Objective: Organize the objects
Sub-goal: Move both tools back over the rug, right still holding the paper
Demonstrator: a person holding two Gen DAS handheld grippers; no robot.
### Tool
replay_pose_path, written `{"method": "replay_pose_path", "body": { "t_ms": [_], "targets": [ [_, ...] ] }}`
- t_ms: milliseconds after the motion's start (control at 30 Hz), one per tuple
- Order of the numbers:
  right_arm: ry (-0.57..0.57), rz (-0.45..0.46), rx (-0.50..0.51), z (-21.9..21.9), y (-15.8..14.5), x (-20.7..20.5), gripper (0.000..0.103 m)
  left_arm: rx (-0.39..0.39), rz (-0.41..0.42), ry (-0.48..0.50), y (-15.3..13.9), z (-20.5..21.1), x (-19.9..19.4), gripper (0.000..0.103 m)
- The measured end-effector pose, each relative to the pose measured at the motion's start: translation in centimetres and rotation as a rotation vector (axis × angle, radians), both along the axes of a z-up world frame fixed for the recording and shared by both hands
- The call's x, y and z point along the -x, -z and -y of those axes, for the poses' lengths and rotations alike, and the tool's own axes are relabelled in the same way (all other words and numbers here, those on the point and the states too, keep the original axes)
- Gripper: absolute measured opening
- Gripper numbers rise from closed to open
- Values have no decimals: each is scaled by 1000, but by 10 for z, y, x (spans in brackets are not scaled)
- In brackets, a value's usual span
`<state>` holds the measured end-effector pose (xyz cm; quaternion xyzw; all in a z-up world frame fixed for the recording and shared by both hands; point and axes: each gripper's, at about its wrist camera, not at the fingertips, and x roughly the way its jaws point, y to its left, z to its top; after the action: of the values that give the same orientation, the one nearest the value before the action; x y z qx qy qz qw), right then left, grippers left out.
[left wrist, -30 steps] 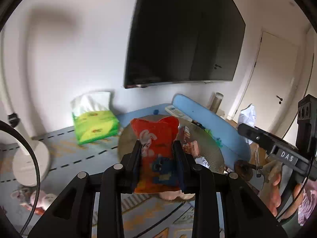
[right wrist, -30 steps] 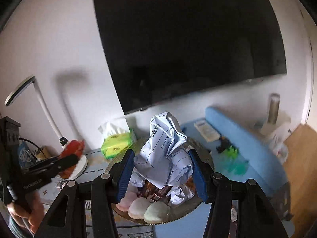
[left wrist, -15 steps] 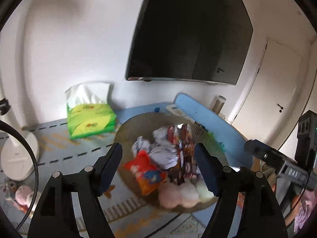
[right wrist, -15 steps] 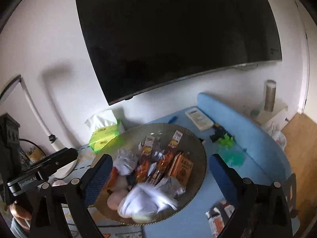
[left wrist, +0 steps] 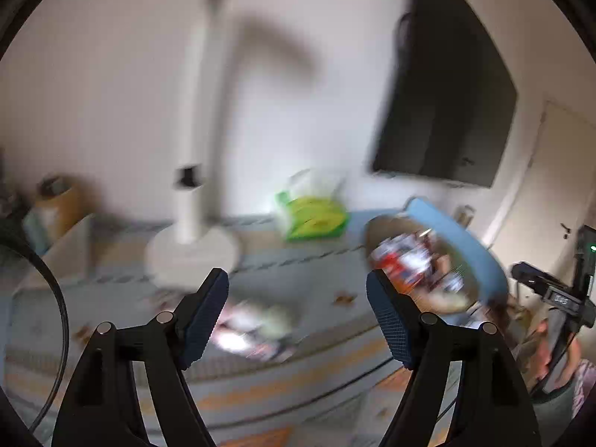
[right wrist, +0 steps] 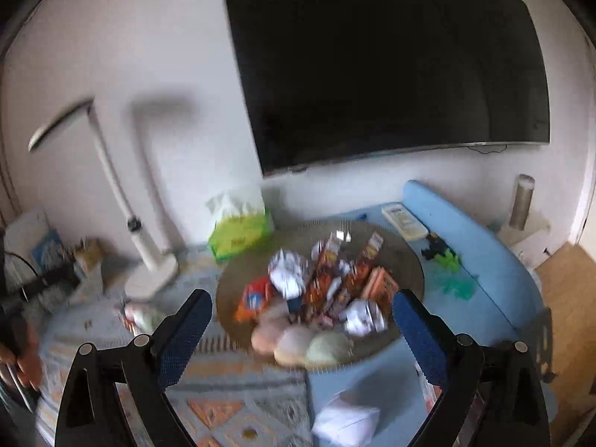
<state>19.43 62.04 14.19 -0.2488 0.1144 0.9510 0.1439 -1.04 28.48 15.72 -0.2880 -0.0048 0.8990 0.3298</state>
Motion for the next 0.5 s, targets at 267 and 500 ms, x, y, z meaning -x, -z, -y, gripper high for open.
{"method": "replay_pose_path", "body": {
  "t_ms": [267, 500],
  "targets": [
    [132, 187, -7, 19, 88, -59, 98, 41, 210, -101, 92, 73, 3, 76],
    [205, 212, 148, -17, 123, -66, 71, -32, 291, -159, 136, 93, 4, 76]
  ]
}}
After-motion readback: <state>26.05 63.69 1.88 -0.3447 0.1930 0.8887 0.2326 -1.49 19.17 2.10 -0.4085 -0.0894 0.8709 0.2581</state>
